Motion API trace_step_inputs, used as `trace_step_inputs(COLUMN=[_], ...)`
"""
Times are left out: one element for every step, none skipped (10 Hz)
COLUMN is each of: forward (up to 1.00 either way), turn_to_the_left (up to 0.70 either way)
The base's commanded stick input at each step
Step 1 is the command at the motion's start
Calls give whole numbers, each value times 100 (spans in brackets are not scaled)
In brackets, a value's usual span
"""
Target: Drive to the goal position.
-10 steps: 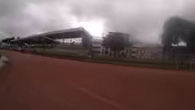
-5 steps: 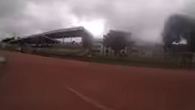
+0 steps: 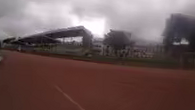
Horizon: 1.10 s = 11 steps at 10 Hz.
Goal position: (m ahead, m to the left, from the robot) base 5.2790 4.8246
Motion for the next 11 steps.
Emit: trace_step_inputs(forward=[70, 70, 70, 70, 70, 70, 70, 70, 70, 70, 70], turn_to_the_left=[0, 35, 35, 35, 35, 35, 35, 35, 35, 35, 35])
